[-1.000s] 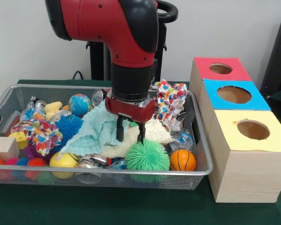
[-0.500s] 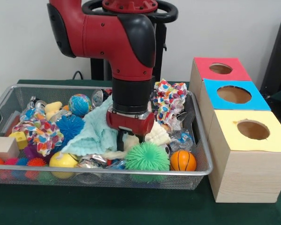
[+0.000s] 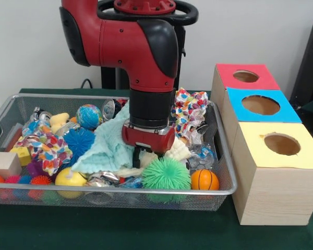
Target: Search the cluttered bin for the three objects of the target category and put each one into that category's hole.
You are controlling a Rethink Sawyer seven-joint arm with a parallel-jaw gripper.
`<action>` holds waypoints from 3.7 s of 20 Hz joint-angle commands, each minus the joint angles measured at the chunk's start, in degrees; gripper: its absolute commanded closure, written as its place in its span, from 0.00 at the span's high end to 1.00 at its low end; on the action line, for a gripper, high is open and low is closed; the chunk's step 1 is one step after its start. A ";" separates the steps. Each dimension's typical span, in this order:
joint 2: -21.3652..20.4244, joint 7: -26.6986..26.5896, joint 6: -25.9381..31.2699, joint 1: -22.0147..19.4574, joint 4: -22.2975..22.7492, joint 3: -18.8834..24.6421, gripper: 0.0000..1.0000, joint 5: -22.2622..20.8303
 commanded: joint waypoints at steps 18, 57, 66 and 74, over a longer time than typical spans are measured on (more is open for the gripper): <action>-16.49 1.16 28.17 2.46 3.08 1.10 0.00 4.39; -16.71 -6.50 28.25 -10.17 2.82 8.43 0.00 -2.56; -15.88 -8.30 25.84 -14.66 4.43 10.57 0.00 -5.16; -12.19 -10.15 24.45 -19.49 3.11 13.76 0.00 -8.58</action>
